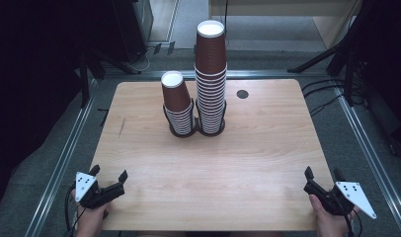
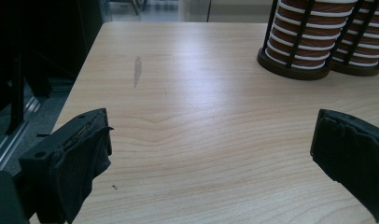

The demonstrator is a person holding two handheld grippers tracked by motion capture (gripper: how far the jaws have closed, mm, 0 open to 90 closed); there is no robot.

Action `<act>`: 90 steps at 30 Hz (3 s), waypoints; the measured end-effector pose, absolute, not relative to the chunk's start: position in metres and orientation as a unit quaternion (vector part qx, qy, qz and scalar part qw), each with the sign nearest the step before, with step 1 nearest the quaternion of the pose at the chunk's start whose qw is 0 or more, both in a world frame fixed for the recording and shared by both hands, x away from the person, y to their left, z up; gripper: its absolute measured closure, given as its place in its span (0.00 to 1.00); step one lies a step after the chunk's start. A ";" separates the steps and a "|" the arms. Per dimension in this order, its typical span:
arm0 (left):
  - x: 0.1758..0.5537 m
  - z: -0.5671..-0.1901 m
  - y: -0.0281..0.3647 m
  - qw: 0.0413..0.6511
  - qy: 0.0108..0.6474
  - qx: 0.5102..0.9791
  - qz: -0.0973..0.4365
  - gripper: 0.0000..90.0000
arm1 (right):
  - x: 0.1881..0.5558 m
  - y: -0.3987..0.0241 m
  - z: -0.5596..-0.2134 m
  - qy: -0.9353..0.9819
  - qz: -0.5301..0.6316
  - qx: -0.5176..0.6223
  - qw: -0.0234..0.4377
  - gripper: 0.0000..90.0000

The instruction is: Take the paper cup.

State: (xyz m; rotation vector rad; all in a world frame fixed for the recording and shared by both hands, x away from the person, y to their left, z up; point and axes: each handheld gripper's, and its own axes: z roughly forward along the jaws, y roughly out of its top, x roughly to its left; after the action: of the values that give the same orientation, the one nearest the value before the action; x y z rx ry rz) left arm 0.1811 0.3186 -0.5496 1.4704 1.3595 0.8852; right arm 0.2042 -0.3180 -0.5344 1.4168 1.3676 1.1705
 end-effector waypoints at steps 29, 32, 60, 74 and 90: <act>0.179 -0.552 0.319 0.455 0.554 0.595 0.362 0.00 | 0.232 -0.248 -0.479 0.590 0.506 0.497 0.385 0.12; 0.179 -0.552 0.319 0.454 0.553 0.597 0.364 0.00 | 0.236 -0.242 -0.473 0.593 0.507 0.492 0.387 0.11; 0.179 -0.553 0.321 0.459 0.559 0.591 0.358 0.00 | 0.282 -0.165 -0.413 0.609 0.537 0.435 0.389 0.12; 0.179 -0.553 0.321 0.460 0.558 0.591 0.357 0.00 | 0.304 -0.130 -0.395 0.618 0.550 0.409 0.386 0.15; 0.179 -0.553 0.321 0.460 0.558 0.591 0.357 0.00 | 0.332 -0.107 -0.370 0.612 0.571 0.402 0.371 0.20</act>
State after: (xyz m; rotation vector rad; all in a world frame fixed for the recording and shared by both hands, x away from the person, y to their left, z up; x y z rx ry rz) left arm 0.1790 0.3211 -0.5527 1.4542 1.3733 0.8795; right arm 0.3325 -0.1067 -0.3702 1.0314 1.5706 1.4639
